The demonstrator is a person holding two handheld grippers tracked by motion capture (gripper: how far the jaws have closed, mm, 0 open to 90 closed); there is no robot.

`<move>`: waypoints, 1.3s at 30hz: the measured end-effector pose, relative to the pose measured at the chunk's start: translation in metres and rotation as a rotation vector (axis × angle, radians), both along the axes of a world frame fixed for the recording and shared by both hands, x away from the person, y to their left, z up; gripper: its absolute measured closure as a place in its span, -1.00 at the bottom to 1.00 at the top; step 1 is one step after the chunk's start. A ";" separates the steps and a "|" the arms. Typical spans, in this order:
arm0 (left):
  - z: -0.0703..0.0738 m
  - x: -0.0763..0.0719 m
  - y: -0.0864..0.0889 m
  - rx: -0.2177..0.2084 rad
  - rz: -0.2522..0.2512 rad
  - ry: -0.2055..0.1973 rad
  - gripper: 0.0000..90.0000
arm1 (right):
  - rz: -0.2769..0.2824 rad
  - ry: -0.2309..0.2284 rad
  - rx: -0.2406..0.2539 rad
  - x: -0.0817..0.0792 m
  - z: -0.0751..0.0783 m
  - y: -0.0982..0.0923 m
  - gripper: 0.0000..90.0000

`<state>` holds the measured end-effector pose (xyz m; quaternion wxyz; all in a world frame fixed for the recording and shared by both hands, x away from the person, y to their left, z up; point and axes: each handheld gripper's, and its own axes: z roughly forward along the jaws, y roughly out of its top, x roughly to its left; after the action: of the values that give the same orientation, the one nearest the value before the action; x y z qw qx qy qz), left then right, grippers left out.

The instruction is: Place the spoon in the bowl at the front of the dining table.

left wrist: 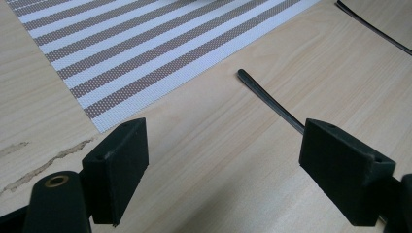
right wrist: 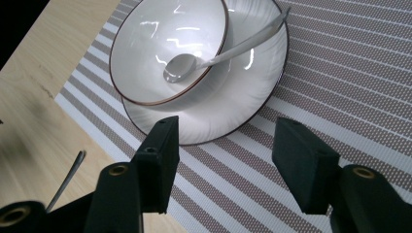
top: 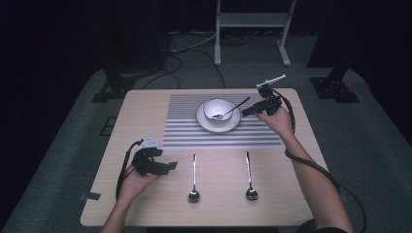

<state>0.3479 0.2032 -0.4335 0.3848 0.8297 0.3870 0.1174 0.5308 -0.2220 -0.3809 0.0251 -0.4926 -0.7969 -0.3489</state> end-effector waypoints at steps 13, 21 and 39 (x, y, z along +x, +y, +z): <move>0.001 0.000 0.001 -0.004 0.002 -0.002 -0.62 | 0.051 0.013 -0.004 -0.017 -0.006 0.003 -0.25; 0.001 0.000 0.001 -0.004 0.004 -0.002 -0.62 | 0.076 0.016 -0.005 -0.029 -0.012 0.004 -0.33; 0.000 0.000 0.001 0.003 0.013 0.003 -0.72 | 0.118 0.019 0.013 -0.051 -0.022 0.002 -0.40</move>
<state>0.3480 0.2041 -0.4333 0.3822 0.8278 0.3930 0.1191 0.4794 -0.2196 -0.4028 0.0562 -0.4479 -0.8220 -0.3471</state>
